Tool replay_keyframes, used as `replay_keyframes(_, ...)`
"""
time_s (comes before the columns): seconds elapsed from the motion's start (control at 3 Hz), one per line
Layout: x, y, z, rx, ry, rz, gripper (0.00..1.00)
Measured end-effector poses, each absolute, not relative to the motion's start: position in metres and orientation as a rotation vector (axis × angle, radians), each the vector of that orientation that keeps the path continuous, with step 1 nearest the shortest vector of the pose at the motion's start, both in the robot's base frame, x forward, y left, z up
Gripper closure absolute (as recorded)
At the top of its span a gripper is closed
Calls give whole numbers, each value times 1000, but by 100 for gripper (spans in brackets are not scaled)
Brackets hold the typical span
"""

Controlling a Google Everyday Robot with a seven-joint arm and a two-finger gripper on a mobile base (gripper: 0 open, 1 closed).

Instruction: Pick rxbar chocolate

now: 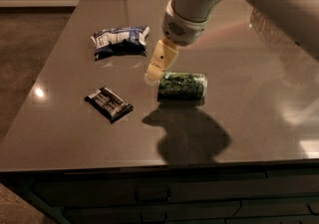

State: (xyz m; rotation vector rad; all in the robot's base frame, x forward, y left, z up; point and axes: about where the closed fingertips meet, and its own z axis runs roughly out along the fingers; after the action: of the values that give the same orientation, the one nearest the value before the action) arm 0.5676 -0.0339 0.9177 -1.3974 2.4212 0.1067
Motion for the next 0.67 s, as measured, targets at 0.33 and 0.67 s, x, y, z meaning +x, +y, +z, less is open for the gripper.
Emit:
replay_keyframes(0.33,578,7,898,-1394,2439,120,0)
replay_keyframes(0.67,570,40,883,-1430,2437,160,0)
